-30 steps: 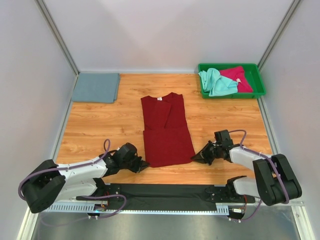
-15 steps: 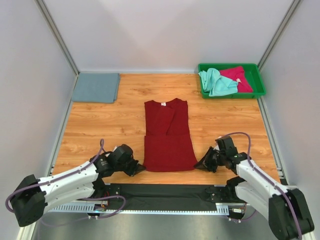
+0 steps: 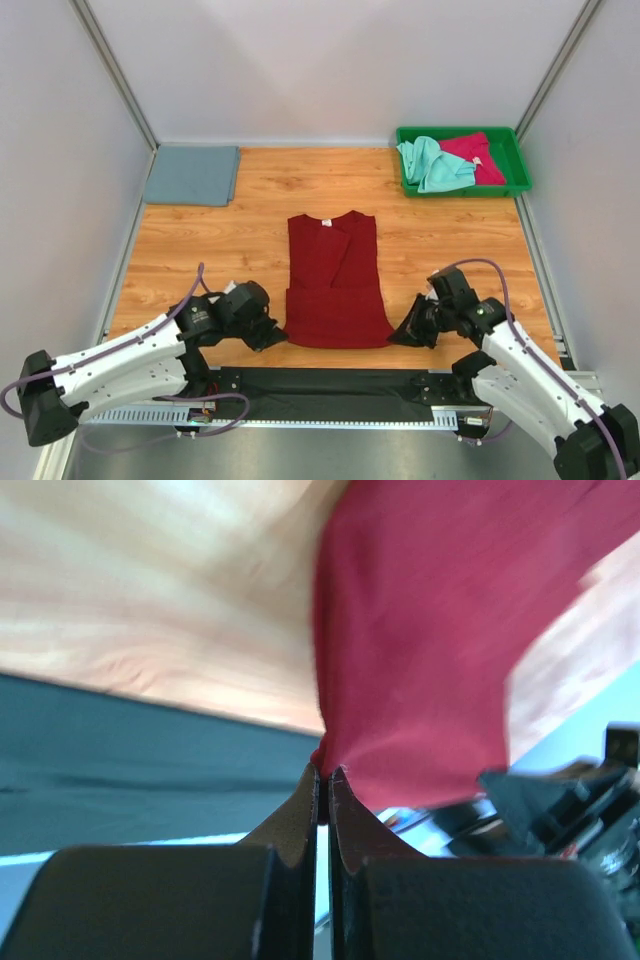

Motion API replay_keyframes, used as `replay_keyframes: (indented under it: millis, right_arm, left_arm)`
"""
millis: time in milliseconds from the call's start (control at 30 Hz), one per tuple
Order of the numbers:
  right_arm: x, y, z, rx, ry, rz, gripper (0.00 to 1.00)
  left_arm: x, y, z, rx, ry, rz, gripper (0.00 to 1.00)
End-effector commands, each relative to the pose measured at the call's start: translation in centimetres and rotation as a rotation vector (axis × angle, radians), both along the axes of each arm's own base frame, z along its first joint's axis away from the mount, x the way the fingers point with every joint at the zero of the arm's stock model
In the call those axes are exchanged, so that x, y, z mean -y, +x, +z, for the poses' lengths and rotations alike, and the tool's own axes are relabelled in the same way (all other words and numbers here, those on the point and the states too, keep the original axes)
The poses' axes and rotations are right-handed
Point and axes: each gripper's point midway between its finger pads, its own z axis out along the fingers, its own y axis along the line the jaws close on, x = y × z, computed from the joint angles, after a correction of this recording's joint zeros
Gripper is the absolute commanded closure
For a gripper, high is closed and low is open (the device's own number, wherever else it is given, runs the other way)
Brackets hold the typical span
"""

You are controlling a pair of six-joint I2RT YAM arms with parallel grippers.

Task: Fold and stack the t-shirts
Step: Fold the tshirt

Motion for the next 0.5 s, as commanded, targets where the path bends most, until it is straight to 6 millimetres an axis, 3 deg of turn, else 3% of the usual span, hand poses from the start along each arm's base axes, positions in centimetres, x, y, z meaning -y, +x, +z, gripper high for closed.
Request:
replay_keyframes:
  millis: [0,67,100,133,200,233,300,333,367,400,433,467]
  right_arm:
    - [-0.6,3.3,4.0,0.080,-0.023,0.019,1.00]
    - [-1.1,5.0,5.6,0.112,-0.017,0.047,1.00]
    - [-1.2,6.1,5.4,0.081,-0.035,0.043,1.00]
    - [-1.7,8.0,7.6,0.131,-0.021,0.044,1.00]
    - [-1.8,10.4,7.7,0.123,-0.035,0.043,1.00]
    - [-2.3,11.8,9.0,0.150,-0.012,0.047,1.00]
    - [-2.3,14.0,8.4,0.126,-0.021,0.052,1.00]
    - [-2.6,14.7,8.5,0.119,-0.008,0.058,1.00]
    - [-2.8,16.4,8.8,0.128,0.000,0.049,1.00]
    - [-3.0,17.1,8.8,0.134,0.005,0.056,1.00]
    - [-3.0,17.8,9.0,0.131,0.006,0.058,1.00]
    - [-3.1,19.2,9.3,0.135,0.006,0.058,1.00]
  left_arm:
    - [-3.1,2.4,1.1,0.058,0.107,0.053,1.00]
    - [-3.0,4.4,2.6,0.116,0.113,0.012,1.00]
    - [-3.4,5.9,3.0,0.114,0.108,0.038,1.00]
    - [-3.0,7.7,4.7,0.153,0.083,0.043,1.00]
    - [-3.1,10.2,4.6,0.145,0.106,-0.004,1.00]
    - [-2.6,11.7,6.2,0.194,0.102,-0.045,1.00]
    - [-2.3,14.1,5.7,0.156,0.108,-0.065,1.00]
    - [-1.8,15.8,7.3,0.193,0.095,-0.073,1.00]
    - [-1.5,16.7,6.6,0.172,0.110,-0.112,1.00]
    - [-1.5,17.6,6.9,0.173,0.111,-0.113,1.00]
    - [-1.3,19.1,8.5,0.210,0.102,-0.108,1.00]
    - [-1.3,20.0,8.1,0.204,0.116,-0.112,1.00]
